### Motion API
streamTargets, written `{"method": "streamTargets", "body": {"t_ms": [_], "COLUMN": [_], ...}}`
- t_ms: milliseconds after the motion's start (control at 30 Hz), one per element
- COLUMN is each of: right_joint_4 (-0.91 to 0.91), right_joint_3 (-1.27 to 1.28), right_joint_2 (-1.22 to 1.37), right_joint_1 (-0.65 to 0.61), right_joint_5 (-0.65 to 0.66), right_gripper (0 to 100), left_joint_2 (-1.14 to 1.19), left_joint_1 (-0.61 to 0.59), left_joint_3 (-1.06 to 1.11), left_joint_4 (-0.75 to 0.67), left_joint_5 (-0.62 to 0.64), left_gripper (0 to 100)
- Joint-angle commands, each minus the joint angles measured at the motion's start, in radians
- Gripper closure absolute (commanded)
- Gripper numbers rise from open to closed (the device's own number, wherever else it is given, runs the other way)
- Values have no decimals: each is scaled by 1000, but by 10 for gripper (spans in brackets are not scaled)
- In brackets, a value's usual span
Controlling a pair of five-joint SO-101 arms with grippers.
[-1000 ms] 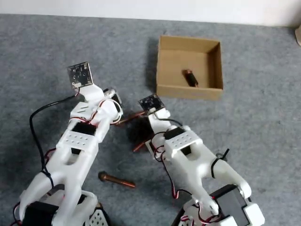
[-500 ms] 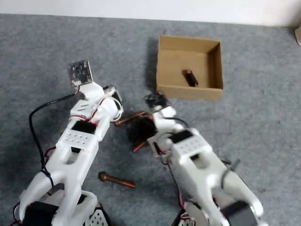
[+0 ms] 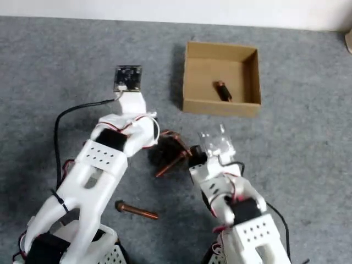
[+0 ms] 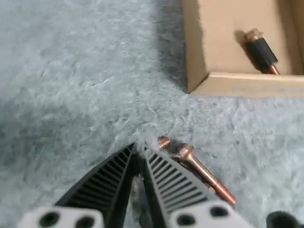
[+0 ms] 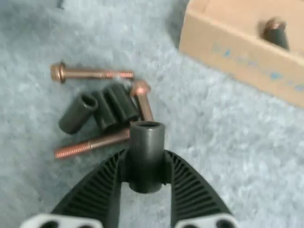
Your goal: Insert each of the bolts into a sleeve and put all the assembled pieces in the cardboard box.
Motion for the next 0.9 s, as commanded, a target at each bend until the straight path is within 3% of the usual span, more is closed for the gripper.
{"method": "streamTargets", "body": {"t_ms": [0, 200, 433, 633, 767, 867], "right_joint_4": [39, 110, 108, 105, 39, 42], "right_joint_3": [31, 64, 84, 90, 145, 153], "right_joint_2": [-188, -369, -406, -406, -406, -406], "right_joint_1": [12, 12, 54, 56, 61, 61], "right_joint_5": [14, 14, 14, 12, 14, 14], "right_gripper": [994, 994, 994, 994, 994, 994], "left_joint_2": [-4, -5, -4, -4, -13, -13], "left_joint_1": [51, 54, -73, -84, -36, -61], "left_joint_3": [-33, -35, -39, -39, -31, -7], "left_joint_4": [2, 2, 3, -3, -153, -178], "left_joint_5": [-48, 58, 459, 471, 465, 474], "left_gripper": [993, 994, 994, 992, 992, 993]}}
